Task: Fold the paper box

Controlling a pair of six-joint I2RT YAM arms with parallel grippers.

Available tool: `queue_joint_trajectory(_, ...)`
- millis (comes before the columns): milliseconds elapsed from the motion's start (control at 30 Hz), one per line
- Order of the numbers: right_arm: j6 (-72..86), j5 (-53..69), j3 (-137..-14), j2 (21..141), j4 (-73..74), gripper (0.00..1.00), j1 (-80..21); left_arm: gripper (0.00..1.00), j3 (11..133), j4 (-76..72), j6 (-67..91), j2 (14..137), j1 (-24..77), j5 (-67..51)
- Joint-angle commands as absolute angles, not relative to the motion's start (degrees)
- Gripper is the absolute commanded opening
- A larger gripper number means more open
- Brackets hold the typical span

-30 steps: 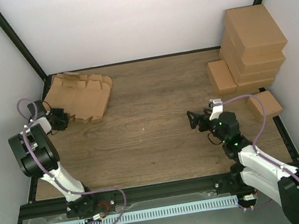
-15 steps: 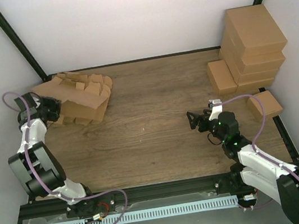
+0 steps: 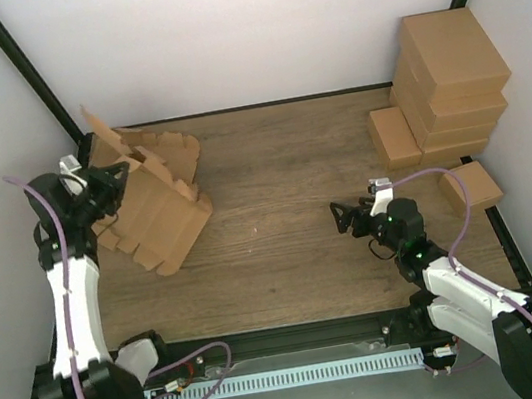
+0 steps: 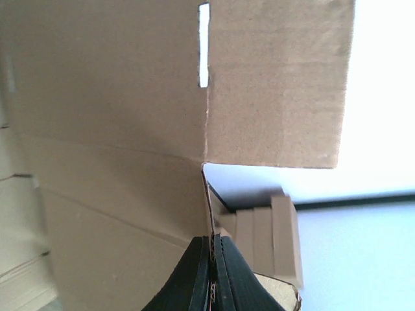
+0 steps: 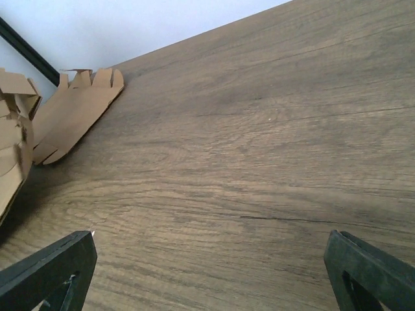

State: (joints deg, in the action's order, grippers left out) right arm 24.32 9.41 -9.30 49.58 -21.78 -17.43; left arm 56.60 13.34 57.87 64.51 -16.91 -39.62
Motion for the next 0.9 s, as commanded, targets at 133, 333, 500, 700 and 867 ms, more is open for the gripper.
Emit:
queue_joint_trajectory(133, 24.51, 14.21, -17.77, 51.75, -16.38, 1.0, -17.36, 0.04, 48.21, 11.99, 54.91, 46.51, -8.6, -33.97)
queue_joint_trajectory(333, 24.03, 16.29, -24.32, 53.91, -11.25, 1.0, -17.32, 0.04, 59.18, 13.35, 50.03, 54.06, -8.58, -32.98)
queue_joint_trajectory(500, 23.58, 15.67, -26.01, 53.47, -8.24, 1.0, -17.38, 0.04, 75.99, 12.4, 49.62, 62.53, -8.61, -35.07)
queue_joint_trajectory(700, 23.49, 14.59, -25.79, 52.72, -6.78, 1.0, -17.37, 0.07, 91.43, 13.19, 48.13, 65.08, -8.58, -32.53)
queue_joint_trajectory(867, 23.65, 14.67, -25.05, 51.76, -5.93, 1.0, -17.32, 0.07, 86.41, 11.3, 51.45, 63.28, -8.46, -37.44)
